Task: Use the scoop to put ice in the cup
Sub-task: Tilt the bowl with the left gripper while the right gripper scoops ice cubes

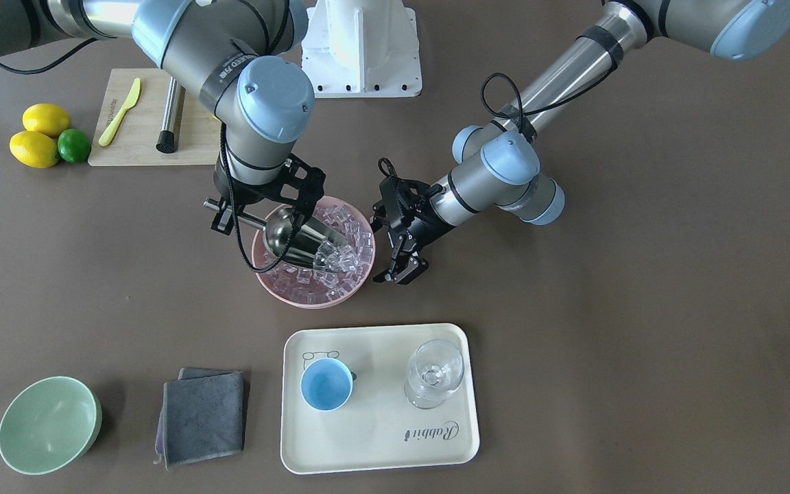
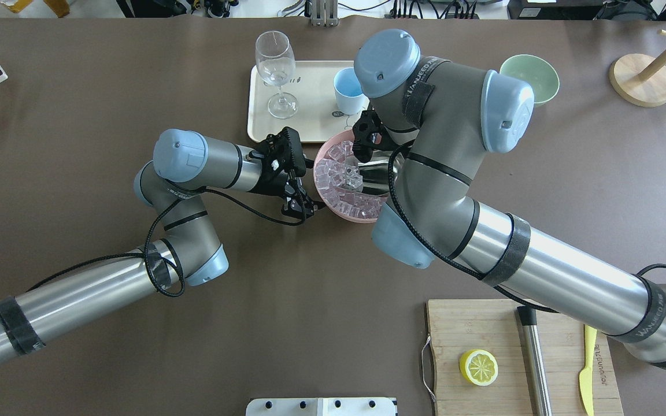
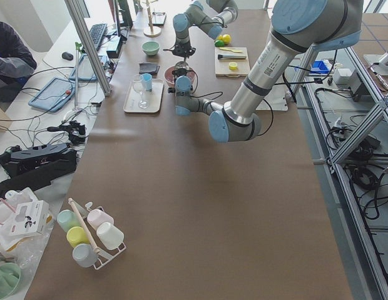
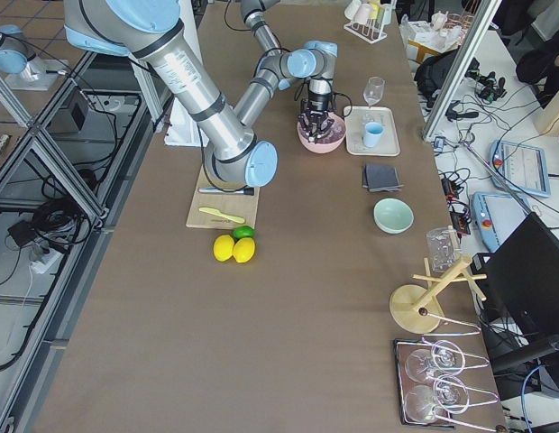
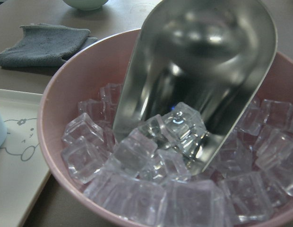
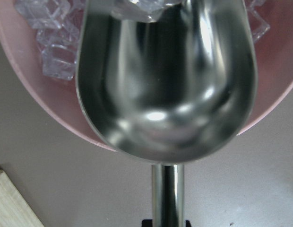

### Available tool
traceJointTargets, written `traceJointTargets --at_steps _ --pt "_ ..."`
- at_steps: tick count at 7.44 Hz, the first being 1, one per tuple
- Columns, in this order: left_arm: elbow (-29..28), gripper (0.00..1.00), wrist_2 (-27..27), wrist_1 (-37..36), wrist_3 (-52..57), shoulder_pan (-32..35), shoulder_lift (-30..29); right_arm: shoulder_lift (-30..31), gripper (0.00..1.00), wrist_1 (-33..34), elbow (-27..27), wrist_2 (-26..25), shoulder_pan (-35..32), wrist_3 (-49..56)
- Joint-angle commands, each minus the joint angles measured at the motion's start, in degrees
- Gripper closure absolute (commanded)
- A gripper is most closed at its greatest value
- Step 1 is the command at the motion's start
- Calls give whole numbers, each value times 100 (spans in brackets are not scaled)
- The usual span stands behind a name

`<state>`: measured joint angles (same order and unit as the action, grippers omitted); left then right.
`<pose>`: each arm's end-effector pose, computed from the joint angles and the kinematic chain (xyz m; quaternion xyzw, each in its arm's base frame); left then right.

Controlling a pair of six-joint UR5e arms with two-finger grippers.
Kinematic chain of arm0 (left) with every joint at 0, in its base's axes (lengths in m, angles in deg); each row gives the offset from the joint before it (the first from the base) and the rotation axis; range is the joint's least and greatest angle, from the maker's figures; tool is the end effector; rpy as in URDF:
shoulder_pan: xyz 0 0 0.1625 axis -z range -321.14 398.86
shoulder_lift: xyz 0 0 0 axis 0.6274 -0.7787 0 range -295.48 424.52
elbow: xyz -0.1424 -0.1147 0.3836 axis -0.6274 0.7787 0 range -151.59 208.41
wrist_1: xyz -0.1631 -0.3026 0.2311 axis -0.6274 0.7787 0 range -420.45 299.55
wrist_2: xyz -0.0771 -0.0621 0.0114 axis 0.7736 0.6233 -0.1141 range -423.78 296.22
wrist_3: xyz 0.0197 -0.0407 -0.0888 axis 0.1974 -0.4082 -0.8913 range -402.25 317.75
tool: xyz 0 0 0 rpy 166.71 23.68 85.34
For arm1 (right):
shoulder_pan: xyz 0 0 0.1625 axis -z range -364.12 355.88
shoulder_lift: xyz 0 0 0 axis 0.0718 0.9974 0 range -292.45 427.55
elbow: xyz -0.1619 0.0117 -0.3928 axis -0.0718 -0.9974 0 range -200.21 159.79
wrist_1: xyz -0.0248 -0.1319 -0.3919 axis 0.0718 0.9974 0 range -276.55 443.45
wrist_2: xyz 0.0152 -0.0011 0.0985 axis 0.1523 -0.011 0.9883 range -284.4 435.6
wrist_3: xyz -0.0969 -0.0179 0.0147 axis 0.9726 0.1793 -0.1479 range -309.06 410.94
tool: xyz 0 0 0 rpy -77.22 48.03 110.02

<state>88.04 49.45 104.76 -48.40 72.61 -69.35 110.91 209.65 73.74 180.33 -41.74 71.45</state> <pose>0.5877 -0.5057 0.2798 0.5111 0.4779 0.4241 0.5749 -0.4714 -0.4996 0.2198 0.0846 -0.1564 -0.5974 0.7820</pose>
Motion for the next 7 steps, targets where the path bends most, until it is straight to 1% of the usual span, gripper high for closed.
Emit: traceJointTargets --at_steps 1,3,6,7 --pt "5 1 -30 -6 0 0 -17 102 100 -332 70 30 0 -230" --pt "5 1 -38 -14 0 0 -17 330 100 -901 114 100 0 -626" --pt "5 1 -38 -93 0 -9 -78 558 100 -957 552 179 0 -811" --pt "5 1 -38 -137 9 -9 -96 742 100 -1123 771 179 0 -968"
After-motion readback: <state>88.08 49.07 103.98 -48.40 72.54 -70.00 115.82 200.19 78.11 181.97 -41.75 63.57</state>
